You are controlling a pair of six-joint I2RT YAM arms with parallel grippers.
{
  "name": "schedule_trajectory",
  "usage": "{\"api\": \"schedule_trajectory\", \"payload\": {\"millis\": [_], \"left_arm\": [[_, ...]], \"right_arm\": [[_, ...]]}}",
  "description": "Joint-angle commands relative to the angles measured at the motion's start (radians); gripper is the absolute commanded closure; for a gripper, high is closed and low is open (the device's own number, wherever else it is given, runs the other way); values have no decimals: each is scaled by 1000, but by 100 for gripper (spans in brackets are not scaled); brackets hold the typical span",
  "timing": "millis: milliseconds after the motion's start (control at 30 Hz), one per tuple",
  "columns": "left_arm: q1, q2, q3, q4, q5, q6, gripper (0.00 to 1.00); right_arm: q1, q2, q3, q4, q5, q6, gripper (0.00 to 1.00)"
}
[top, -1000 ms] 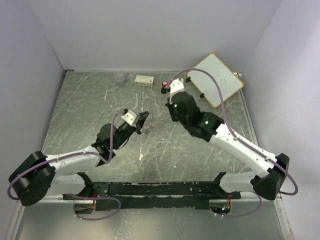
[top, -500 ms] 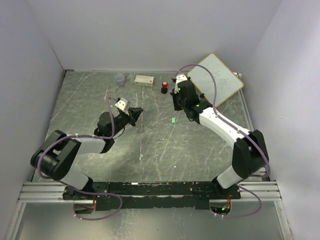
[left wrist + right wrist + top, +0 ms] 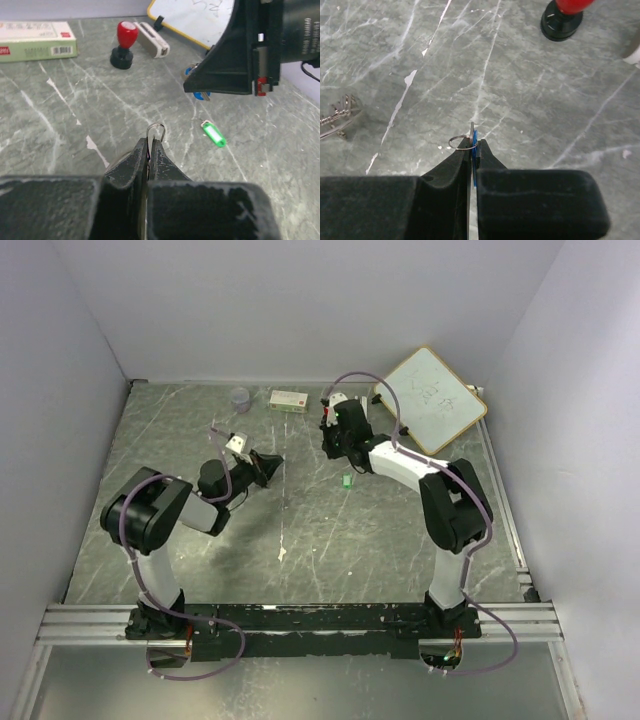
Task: Remove the keys from the keyring
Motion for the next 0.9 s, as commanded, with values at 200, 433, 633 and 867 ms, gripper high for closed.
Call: {"api": "schedule_trajectory", "payload": {"millis": [200, 433, 633, 867], "left_arm": [[32, 154, 102, 19, -31, -94, 89], [33, 171, 100, -24, -77, -106, 71], [33, 156, 80, -49, -99, -107, 49], [33, 100, 5, -18, -127, -107, 41]], "right_arm": [[-3, 112, 33, 74, -95, 26, 100], [-2, 184, 41, 72, -90, 24, 100], [-3, 224, 59, 77, -86, 19, 96], [-3, 239, 82, 67, -81, -2, 71]]}}
